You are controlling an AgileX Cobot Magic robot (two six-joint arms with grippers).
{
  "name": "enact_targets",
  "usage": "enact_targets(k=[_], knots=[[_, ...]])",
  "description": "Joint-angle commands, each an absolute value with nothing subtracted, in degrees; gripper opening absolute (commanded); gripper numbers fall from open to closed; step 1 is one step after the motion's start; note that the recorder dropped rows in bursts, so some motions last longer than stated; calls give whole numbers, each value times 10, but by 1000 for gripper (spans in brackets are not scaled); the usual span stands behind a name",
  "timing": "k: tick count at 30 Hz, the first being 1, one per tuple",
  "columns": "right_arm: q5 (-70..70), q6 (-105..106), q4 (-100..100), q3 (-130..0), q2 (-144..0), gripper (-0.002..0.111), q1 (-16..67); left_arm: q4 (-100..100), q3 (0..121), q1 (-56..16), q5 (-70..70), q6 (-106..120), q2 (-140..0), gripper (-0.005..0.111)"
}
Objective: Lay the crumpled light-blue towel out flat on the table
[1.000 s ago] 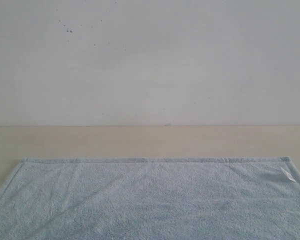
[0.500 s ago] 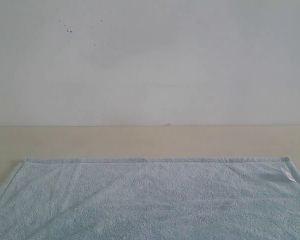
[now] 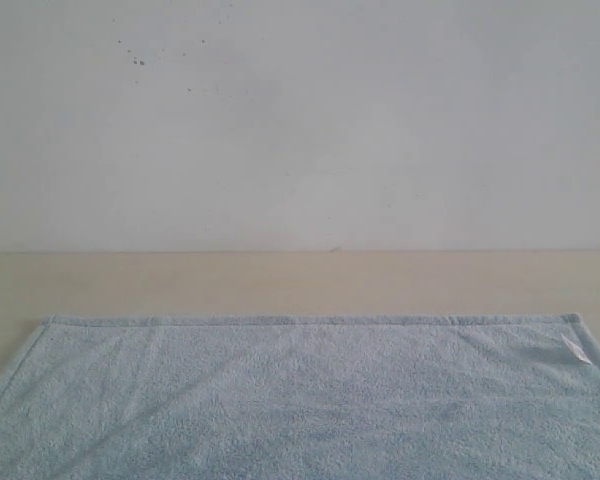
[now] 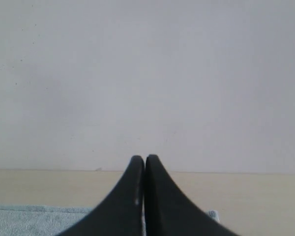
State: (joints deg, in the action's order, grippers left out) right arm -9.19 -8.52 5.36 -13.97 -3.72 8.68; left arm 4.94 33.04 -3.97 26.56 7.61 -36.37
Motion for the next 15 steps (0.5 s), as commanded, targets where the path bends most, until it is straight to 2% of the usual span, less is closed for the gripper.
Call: enact_targets(k=[1,15], knots=[[-94,-26,0,-104,0,0,85,54,328,-41,266,71,-362,4],[-94,-29,0,-8,0,0,85,54,328,-41,266,71,-362,4]])
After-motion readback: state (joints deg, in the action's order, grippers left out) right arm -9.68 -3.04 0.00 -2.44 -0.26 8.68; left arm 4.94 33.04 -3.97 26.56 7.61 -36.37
